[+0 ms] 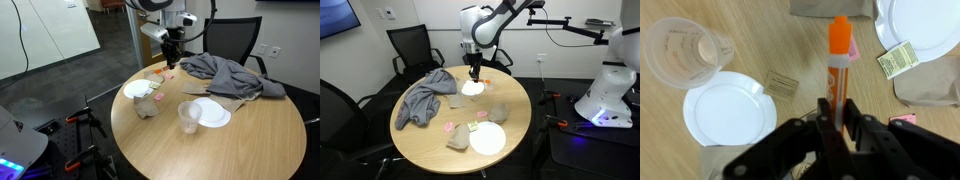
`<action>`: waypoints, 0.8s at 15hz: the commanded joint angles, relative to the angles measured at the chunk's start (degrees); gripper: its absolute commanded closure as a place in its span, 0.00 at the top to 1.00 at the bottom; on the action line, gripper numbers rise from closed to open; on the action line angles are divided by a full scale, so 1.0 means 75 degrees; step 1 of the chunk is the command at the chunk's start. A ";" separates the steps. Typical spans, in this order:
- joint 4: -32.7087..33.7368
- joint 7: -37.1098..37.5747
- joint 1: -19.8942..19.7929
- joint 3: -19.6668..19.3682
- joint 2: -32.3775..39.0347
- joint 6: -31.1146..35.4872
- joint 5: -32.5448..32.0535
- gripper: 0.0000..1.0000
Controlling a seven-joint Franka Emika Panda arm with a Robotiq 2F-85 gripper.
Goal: Take the marker from the cup, set it on the table, shift the cup to the right, and then return the marker to the cup
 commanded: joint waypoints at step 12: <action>-0.0084 0.3409 0.1126 -0.1309 -0.0077 0.0612 -0.2072 0.05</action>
